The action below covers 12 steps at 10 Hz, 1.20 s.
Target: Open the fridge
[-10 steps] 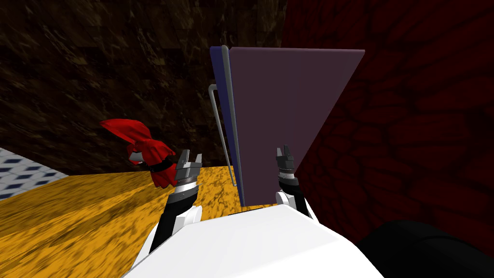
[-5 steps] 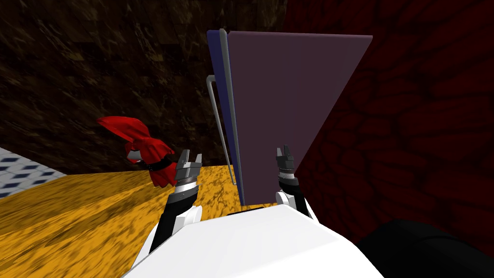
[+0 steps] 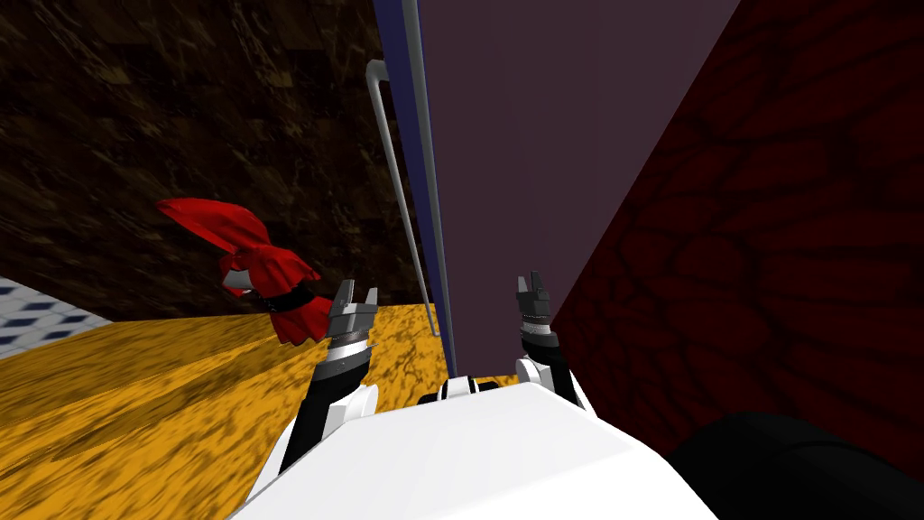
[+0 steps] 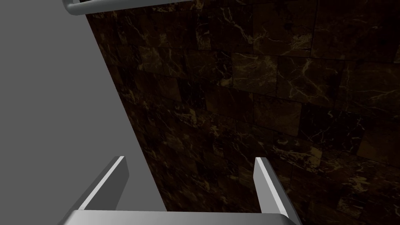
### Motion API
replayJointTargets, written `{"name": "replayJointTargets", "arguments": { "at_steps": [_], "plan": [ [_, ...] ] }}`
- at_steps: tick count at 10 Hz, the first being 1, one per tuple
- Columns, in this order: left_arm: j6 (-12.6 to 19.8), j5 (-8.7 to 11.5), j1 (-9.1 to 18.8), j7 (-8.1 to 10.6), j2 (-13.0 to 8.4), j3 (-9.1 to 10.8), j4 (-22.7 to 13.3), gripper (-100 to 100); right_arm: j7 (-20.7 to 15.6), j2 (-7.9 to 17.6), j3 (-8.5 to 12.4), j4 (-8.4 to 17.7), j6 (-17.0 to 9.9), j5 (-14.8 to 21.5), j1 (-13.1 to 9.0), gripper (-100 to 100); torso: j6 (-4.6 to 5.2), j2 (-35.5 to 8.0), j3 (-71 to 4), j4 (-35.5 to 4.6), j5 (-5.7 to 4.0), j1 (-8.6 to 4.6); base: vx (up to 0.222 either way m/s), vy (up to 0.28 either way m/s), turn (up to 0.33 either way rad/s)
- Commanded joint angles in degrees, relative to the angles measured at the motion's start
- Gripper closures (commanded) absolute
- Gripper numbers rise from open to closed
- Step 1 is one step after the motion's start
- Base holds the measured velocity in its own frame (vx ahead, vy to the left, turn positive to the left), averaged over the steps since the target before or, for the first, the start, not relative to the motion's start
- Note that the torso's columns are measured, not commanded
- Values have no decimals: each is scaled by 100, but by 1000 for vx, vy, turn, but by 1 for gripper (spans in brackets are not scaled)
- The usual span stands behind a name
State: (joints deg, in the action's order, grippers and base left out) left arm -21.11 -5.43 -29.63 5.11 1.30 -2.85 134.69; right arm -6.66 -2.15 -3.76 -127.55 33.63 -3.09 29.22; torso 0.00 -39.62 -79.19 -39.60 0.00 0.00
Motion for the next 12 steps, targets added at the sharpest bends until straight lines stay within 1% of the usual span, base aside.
{"name": "replayJointTargets", "arguments": {
  "at_steps": [1, 3, 4, 6, 7, 8, 9, 10, 11, 12],
  "plan": [
    [1, 0, 0, 0, 0, 0, -2, 0, -62, 394, 16, 55, -70, 93, -43, -100, 0, -194, -394, -189, 2, 6, -10, 52, -10],
    [1, 0, -1, 0, 1, -1, -3, 0, -149, 734, 36, 130, -170, 230, -104, -100, 0, -262, -532, -262, 4, 14, -7, 91, -10],
    [1, 0, -1, 0, 1, -1, -3, 0, -149, 795, 36, 130, -170, 230, -104, -100, 0, -264, -538, -266, 5, 17, -2, 82, -6],
    [1, 0, -1, 0, 1, -1, -3, 0, -264, 1183, 59, 226, -304, 418, -186, -100, 0, -265, -539, -268, -3, -8, -6, 82, -7],
    [1, 0, -1, 0, 1, -1, -3, 0, -264, 1234, 59, 226, -304, 418, -186, -100, 0, -270, -536, -269, 0, 1, 5, 80, -6],
    [1, 0, -1, 0, 1, -1, -3, 0, -331, 1456, 70, 279, -381, 527, -234, -100, 0, -265, -539, -268, 0, -2, 11, 91, -5],
    [1, 0, -1, 0, 1, -1, -3, 0, -402, 1620, 82, 336, -464, 646, -285, -100, 0, -263, -540, -267, 0, 3, 17, 140, -23],
    [1, 0, -1, 0, 1, -1, -3, 0, -402, 1704, 82, 336, -464, 646, -285, -100, -7, -255, -545, -264, 6, 22, 7, 125, -22],
    [1, 0, -1, 0, 1, -1, -3, 0, -477, 1929, 93, 396, -552, 774, -339, -100, -16, -249, -550, -261, 7, 20, -14, 119, -8],
    [1, 0, 0, 0, 1, -1, -3, 0, -557, 2096, 105, 457, -644, 908, -396, -100, -20, -245, -552, -258, 5, 20, -24, 161, 3]
  ]
}}
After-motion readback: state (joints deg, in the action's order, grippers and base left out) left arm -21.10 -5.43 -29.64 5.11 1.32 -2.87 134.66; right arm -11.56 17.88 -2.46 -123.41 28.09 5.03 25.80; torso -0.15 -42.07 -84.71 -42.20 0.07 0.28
